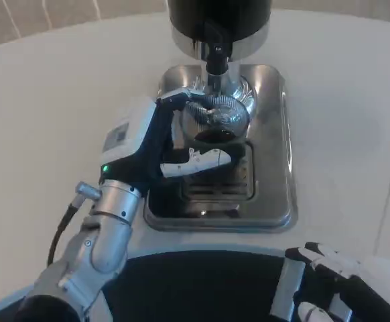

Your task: Grasp the cup under the faucet to collect the drink, then remove the cup.

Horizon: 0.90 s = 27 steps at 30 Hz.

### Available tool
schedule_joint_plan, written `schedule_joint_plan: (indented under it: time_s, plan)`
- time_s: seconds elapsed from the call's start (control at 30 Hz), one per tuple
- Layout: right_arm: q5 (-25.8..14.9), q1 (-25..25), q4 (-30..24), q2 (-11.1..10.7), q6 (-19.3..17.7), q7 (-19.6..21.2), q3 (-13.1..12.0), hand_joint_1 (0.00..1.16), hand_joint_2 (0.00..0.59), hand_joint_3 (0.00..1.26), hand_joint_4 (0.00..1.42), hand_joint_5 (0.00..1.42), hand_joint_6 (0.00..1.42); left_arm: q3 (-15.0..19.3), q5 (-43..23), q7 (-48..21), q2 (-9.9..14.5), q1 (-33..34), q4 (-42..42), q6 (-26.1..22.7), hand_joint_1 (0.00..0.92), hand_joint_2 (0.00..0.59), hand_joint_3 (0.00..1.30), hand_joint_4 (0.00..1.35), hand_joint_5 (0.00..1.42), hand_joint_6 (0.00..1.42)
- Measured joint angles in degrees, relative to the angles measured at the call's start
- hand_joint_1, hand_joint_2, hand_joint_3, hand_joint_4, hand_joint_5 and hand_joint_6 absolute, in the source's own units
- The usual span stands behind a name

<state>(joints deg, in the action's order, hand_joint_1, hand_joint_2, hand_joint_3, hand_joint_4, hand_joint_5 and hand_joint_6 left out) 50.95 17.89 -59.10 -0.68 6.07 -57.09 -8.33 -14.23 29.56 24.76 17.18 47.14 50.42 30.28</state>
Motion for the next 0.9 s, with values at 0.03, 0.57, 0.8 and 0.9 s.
schedule_joint_plan:
  time_s: [0.03,0.57,0.8,0.9]
  plan:
    - [0.14,-0.04,0.00,0.00,0.12,0.00,0.18,0.00,0.534,0.10,0.00,0.00,0.00,0.16,-0.07,-0.42,0.37,-0.23,-0.27,0.36,0.622,0.007,0.97,1.13,1.42,1.27]
    - [4.05,-2.00,0.00,0.15,3.02,0.08,5.13,0.00,0.525,0.09,0.00,0.00,0.00,4.30,-2.73,-4.59,4.61,-3.41,-1.22,5.00,0.632,0.000,0.97,1.13,1.42,1.26]
    - [5.32,-3.91,0.00,-0.15,5.46,0.09,6.79,0.00,0.523,0.09,0.00,0.00,0.00,5.88,-4.52,-6.73,6.53,-3.90,-1.22,6.91,0.634,0.000,0.97,1.13,1.42,1.26]
    - [5.96,-4.92,0.00,-0.45,6.47,0.11,6.99,0.00,0.521,0.08,0.00,0.00,0.00,6.69,-4.82,-7.64,7.54,-3.92,-1.22,7.80,0.634,0.000,0.97,1.13,1.42,1.26]
